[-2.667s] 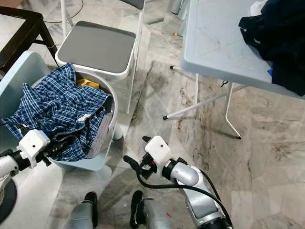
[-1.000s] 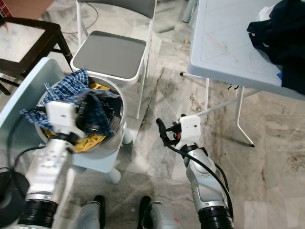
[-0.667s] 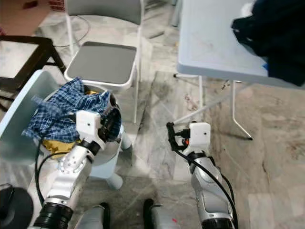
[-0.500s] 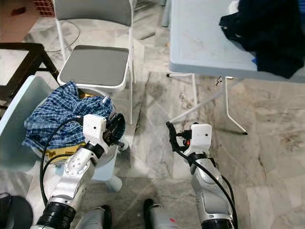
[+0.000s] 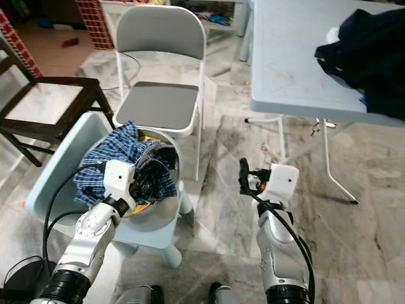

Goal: Hang hanger

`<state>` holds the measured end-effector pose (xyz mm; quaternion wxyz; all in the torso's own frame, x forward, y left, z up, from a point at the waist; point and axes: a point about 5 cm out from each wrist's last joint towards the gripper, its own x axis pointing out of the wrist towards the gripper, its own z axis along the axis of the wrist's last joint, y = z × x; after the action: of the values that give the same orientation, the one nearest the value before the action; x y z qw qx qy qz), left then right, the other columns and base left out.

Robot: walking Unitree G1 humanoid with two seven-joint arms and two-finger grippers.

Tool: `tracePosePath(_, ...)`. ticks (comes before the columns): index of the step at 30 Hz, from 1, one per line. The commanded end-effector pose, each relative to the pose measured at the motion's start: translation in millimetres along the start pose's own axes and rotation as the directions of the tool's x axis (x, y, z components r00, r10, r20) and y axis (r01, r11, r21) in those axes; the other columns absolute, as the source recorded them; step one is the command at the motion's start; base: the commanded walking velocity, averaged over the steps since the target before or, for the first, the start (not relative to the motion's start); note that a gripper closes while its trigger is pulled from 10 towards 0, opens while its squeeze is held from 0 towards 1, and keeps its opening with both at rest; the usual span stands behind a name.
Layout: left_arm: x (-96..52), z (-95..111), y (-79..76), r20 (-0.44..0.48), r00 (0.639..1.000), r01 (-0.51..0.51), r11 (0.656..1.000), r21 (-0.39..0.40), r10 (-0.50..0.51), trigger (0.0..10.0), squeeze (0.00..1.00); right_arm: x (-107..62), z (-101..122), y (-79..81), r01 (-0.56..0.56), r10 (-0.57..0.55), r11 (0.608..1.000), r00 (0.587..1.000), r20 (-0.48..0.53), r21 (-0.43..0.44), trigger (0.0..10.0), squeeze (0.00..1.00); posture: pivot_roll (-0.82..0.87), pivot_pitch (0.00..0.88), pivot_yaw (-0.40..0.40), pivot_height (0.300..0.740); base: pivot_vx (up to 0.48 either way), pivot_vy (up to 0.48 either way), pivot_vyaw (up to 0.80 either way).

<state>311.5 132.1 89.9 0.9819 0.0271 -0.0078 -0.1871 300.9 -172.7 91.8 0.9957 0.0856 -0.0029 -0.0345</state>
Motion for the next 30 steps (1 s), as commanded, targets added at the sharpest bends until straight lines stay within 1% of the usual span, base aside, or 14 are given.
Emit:
tracePosePath(1,0.0,-1.2,-2.1,0.002,1.000,0.017,1.000,-0.006,-0.017,10.0,0.00,-1.4,-2.8,-2.6,0.019,-0.019,1.000,1.000,-0.002,0.011,10.0,0.00,0.11,0.101,0.029,0.740,0.000,0.000,-0.80)
tracePosePath(7,1.2,1.0,-2.3,0.016,0.999,0.029,1.000,-0.004,-0.029,10.0,0.00,-2.3,-3.4,1.7,0.008,-0.008,1.000,1.000,0.000,0.008,10.0,0.00,0.10,0.118,0.022,0.740,0.000,-0.227,-0.80)
tracePosePath(15,1.1,0.8,-4.1,0.022,0.999,0.030,0.999,-0.014,-0.030,10.0,0.00,-3.8,-3.7,-3.4,-0.004,0.004,1.000,1.000,-0.005,-0.016,10.0,0.00,0.09,0.127,0.004,0.740,0.000,-0.289,-0.78)
tracePosePath(19,4.6,2.5,-6.8,0.031,0.999,0.034,0.999,-0.022,-0.033,10.0,0.00,0.7,1.4,-2.6,-0.026,0.026,0.999,1.000,0.004,-0.041,10.0,0.00,0.08,0.125,-0.002,0.740,0.000,-0.341,-0.63)
tracePosePath(22,6.1,3.5,-7.9,0.035,0.999,0.036,0.999,-0.024,-0.035,10.0,0.00,1.6,3.1,-2.4,-0.028,0.029,0.999,1.000,0.009,-0.045,10.0,0.00,0.08,0.124,-0.002,0.740,0.000,-0.342,-0.64)
tracePosePath(30,10.1,6.9,-11.2,0.047,0.998,0.050,0.998,-0.028,-0.048,10.0,0.00,-1.2,2.7,-4.7,-0.024,0.024,0.998,1.000,0.009,-0.050,10.0,0.00,0.06,0.130,0.004,0.740,0.000,-0.342,-0.64)
